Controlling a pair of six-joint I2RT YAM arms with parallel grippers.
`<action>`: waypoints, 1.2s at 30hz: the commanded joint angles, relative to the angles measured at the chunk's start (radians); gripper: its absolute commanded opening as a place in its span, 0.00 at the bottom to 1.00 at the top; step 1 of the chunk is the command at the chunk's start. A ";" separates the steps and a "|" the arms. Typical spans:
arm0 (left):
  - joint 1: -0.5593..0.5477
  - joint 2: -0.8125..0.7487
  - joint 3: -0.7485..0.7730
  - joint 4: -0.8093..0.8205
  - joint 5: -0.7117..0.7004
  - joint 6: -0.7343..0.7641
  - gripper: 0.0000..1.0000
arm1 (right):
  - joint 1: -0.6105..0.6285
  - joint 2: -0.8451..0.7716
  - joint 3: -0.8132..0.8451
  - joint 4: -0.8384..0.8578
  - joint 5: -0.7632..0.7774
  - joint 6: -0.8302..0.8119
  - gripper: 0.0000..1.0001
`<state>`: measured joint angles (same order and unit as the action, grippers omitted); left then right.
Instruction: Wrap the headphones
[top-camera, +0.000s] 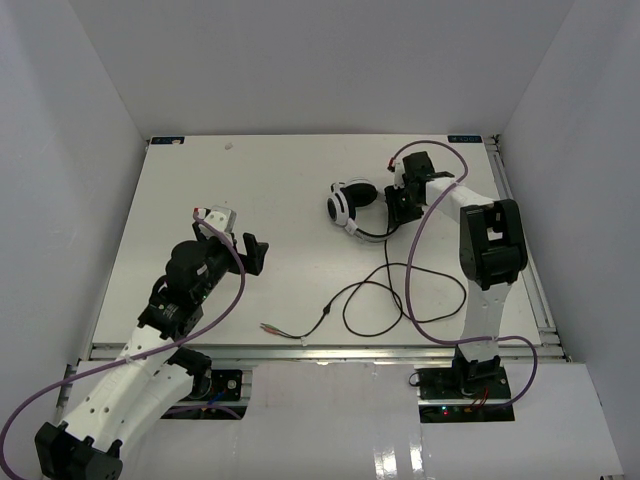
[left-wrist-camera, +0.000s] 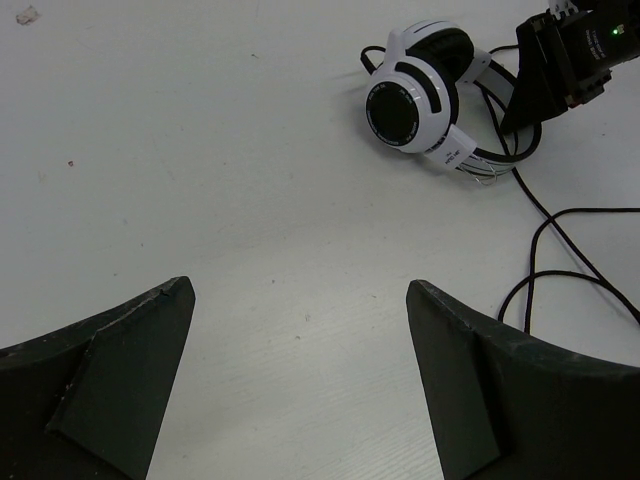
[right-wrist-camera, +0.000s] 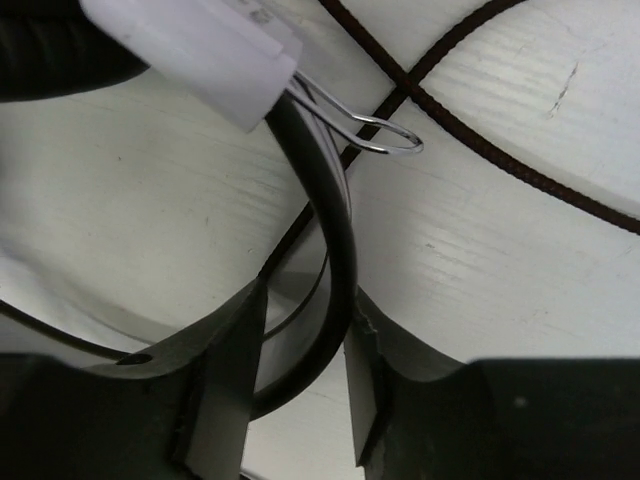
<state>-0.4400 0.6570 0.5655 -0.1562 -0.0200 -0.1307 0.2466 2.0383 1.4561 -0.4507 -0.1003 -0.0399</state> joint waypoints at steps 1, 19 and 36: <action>0.004 -0.014 0.014 0.012 0.010 0.008 0.98 | -0.001 -0.046 -0.064 -0.009 -0.071 0.145 0.39; 0.004 0.004 0.010 0.010 -0.001 0.009 0.98 | -0.023 -0.172 -0.278 0.094 -0.136 0.496 0.47; 0.004 0.011 0.009 0.011 0.014 0.011 0.98 | -0.063 -0.134 -0.272 0.109 -0.110 0.491 0.10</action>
<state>-0.4400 0.6796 0.5655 -0.1566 -0.0226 -0.1299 0.2101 1.8881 1.1816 -0.3330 -0.2348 0.5094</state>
